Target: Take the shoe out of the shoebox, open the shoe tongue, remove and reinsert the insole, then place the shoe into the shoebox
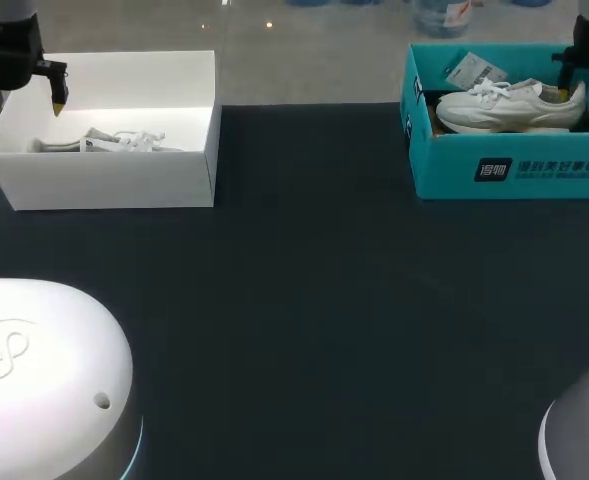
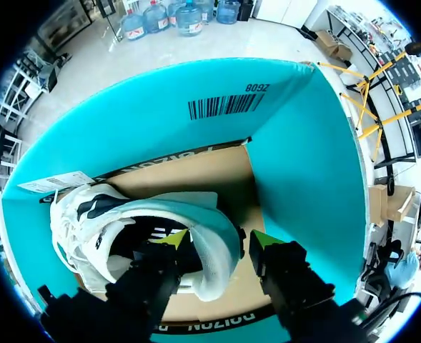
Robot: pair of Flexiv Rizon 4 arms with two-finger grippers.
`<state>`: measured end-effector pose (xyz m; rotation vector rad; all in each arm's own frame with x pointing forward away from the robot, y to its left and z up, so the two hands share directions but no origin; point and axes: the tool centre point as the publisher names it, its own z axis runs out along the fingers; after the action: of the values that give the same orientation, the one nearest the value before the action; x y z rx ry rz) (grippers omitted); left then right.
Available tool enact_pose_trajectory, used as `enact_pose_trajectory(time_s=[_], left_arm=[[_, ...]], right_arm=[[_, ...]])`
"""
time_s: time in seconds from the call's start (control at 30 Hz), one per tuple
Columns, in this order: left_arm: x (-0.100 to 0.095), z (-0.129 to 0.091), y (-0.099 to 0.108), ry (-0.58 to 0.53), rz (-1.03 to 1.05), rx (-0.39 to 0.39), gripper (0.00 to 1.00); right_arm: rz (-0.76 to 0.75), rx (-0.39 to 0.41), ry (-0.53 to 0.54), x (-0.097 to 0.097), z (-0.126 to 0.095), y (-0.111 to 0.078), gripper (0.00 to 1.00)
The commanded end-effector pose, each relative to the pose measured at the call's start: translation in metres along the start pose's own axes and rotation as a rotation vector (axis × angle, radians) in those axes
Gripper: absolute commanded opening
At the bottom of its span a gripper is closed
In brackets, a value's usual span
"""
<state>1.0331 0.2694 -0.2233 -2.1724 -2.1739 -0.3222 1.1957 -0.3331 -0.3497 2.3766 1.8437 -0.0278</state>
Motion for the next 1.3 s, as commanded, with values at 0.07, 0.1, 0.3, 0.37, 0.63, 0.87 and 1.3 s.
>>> enact_pose_trajectory(time_s=[0.07,0.1,0.3,0.37,0.63,0.87,1.3], left_arm=[[0.001,0.000,0.000,0.000,0.001,0.001,1.00],[0.001,0.000,0.000,0.000,0.001,0.001,1.00],[0.001,0.000,0.000,0.000,0.001,0.001,1.00],[0.001,0.000,0.000,0.000,0.001,0.001,1.00],[0.001,0.000,0.000,0.000,0.001,0.001,1.00],[0.001,0.000,0.000,0.000,0.001,0.001,1.00],[0.001,0.000,0.000,0.000,0.001,0.001,1.00]], right_arm=[[0.005,0.025,-0.005,-0.002,0.000,0.006,0.00],[0.006,0.025,-0.006,-0.003,0.001,0.005,0.00],[0.014,0.015,-0.013,-0.005,-0.002,0.004,0.00],[0.012,0.008,-0.018,-0.005,-0.007,0.004,0.00],[0.004,-0.066,-0.072,-0.005,-0.058,0.005,0.00],[0.002,-0.140,-0.104,-0.017,-0.130,0.007,0.00],[-0.012,-0.224,-0.156,-0.026,-0.228,0.002,0.00]])
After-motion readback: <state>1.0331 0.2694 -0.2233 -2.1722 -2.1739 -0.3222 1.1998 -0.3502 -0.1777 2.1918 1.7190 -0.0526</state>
